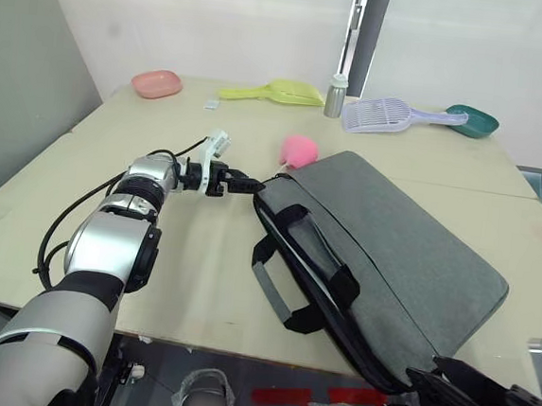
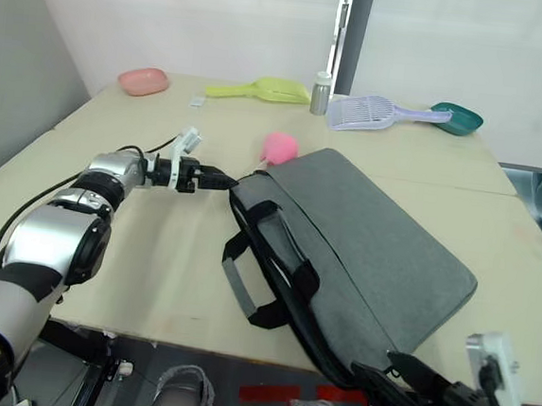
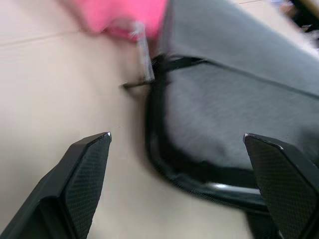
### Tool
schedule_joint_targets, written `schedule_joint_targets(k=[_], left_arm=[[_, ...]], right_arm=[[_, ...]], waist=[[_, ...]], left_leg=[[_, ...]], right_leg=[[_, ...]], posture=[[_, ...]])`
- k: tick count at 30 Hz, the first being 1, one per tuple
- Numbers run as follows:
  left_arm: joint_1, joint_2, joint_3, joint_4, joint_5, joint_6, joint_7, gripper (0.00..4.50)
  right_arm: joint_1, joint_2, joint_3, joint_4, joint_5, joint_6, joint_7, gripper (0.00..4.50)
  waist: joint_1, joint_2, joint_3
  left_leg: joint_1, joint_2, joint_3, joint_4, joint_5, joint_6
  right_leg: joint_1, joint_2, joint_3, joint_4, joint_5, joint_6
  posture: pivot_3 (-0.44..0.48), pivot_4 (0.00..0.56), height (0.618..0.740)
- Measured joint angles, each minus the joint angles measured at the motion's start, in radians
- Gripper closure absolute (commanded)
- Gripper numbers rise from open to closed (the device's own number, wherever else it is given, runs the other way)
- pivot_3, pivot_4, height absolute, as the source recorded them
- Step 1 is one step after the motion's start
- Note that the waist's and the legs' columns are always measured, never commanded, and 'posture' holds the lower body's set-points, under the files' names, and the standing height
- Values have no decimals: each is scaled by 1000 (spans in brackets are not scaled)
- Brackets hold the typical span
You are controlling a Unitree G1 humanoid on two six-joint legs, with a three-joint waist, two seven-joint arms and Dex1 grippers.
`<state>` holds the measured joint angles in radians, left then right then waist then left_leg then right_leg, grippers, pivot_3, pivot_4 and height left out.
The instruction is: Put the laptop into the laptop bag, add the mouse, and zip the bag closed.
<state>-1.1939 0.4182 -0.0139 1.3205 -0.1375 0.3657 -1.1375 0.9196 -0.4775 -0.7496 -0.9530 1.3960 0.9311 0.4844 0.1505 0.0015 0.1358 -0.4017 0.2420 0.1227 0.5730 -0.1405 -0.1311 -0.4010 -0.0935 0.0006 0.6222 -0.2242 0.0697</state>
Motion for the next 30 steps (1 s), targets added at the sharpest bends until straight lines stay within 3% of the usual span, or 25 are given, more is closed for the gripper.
schedule_joint_targets(k=[11, 14, 24, 30], left_arm=[[-4, -148, 138, 23, -14, -1, 169, 0], [-2, -165, 130, 29, 7, 11, 181, 818], [0, -133, 128, 28, 35, 60, 55, 4425], [0, -108, 109, 19, 61, 67, -2, 4470]], right_arm=[[31, 42, 241, 0, -92, -121, -101, 13], [32, 30, 261, -1, -97, -143, -118, 0], [118, 15, 280, -6, -56, -222, -148, 0], [253, -25, 172, -3, 38, -269, -101, 0]], waist=[[2, 0, 0], [-1, 0, 0], [5, 0, 0], [0, 0, 0]], left_leg=[[0, -2, -2, 1, 0, 0], [0, -2, -2, 1, 0, 0], [0, -3, -2, 0, 0, 1], [0, -3, -2, -1, -1, 2]], right_leg=[[3, -2, -1, -2, 1, 2], [3, -2, -1, -2, 1, 2], [4, -2, -2, -4, 1, 3], [4, -3, -1, -6, 1, 3]], posture=[[0, 150, 740], [0, 150, 740], [0, 150, 740], [0, 150, 740]])
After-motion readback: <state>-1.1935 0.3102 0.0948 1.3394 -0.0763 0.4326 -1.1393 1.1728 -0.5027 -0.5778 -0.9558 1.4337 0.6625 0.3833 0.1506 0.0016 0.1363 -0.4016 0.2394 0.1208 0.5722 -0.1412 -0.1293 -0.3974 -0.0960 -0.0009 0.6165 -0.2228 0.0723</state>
